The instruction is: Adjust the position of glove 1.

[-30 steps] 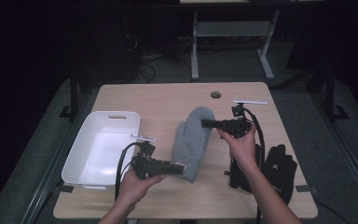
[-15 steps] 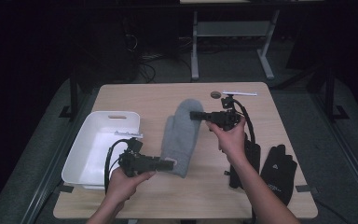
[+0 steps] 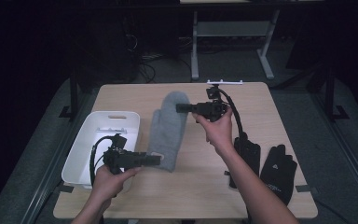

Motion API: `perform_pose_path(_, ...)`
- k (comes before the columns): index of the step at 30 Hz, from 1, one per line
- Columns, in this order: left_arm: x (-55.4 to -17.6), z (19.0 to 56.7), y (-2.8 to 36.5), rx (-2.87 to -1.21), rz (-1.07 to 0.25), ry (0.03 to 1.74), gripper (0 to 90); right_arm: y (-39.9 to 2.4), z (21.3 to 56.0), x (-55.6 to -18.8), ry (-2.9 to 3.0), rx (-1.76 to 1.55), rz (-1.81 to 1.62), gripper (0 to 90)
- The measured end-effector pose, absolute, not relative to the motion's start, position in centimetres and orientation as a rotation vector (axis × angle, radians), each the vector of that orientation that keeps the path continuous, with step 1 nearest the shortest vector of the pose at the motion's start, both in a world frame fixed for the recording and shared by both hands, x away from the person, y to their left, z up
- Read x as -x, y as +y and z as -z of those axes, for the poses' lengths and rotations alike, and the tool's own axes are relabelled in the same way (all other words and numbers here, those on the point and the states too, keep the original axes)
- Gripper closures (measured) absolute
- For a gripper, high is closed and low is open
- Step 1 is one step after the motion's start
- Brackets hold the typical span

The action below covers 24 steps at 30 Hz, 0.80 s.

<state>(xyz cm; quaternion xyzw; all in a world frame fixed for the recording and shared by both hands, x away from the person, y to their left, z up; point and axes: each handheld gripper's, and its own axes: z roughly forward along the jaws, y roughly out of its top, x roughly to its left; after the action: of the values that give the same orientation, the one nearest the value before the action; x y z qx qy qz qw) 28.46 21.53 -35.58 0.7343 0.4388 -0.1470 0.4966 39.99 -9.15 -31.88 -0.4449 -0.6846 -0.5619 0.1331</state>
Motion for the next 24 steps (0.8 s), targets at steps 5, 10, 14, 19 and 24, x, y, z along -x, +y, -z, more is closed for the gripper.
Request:
perform_pose_path(5, -28.3, 35.0, 22.9, -1.76, 0.331, 1.071, 45.5, -7.6, 31.0, -40.4, -2.002, 1.255, 1.632, 73.3)
perform_pose_path(10, -28.0, 34.3, 24.4, -1.741, 0.306, 1.086, 45.4, -5.8, 30.0, -40.7, -2.015, 1.215, 1.64, 72.9)
perform_pose_path(14, -27.9, 34.0, 25.3, -1.736, 0.291, 1.09, 45.4, -4.6, 29.6, -41.0, -2.017, 1.188, 1.644, 72.7)
perform_pose_path(19, -27.7, 33.6, 26.5, -1.72, 0.278, 1.105, 45.4, -3.4, 29.3, -41.3, -2.004, 1.169, 1.645, 72.6)
perform_pose_path(24, -27.5, 33.3, 27.6, -1.71, 0.266, 1.117, 45.3, -2.1, 29.2, -41.6, -1.988, 1.156, 1.645, 72.1)
